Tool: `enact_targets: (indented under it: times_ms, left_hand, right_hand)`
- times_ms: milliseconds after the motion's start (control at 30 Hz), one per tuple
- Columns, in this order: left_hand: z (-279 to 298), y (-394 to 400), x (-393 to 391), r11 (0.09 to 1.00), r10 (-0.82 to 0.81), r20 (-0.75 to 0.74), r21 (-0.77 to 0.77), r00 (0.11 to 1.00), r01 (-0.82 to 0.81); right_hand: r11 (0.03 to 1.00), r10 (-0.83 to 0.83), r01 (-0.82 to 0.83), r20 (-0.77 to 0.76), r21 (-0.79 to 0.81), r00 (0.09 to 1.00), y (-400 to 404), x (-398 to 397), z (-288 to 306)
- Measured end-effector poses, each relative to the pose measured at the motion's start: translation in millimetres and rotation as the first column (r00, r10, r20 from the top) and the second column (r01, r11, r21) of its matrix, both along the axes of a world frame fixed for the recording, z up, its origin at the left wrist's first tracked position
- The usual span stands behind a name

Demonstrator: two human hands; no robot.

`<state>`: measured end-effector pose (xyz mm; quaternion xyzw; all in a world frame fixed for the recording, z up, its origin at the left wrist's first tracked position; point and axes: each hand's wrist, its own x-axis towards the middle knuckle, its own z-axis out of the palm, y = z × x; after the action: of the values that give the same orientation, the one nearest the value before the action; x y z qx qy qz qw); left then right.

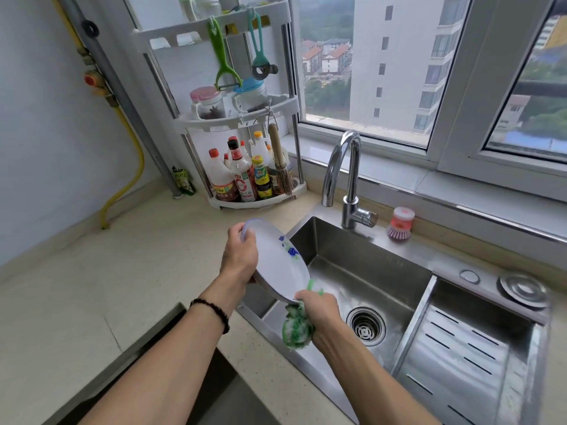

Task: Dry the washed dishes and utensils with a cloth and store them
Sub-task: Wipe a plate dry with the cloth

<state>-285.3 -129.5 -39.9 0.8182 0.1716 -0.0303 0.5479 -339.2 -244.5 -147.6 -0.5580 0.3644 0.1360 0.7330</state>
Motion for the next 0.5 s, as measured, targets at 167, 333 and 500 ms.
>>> enact_targets:
  times_ms: [167, 333, 500]
  left_hand:
    - [-11.6, 20.2, -4.3, 0.981, 0.092, 0.023, -0.175, 0.996, -0.086]
    - [-8.6, 28.4, -7.1, 0.975, 0.01, 0.061, -0.221, 0.998, 0.004]
    - [-3.9, 23.1, -10.8, 0.967, -0.099, 0.09, -0.226, 0.991, 0.117]
  right_hand:
    - [0.92, 0.057, -0.012, 0.104, -0.392, 0.993, -18.6, 4.9, 20.5]
    - [0.847, 0.301, -0.007, 0.467, -0.532, 0.832, -4.2, 24.9, 58.7]
    - [0.692, 0.607, -0.216, 0.392, -0.689, 0.691, 31.6, 27.5, 77.3]
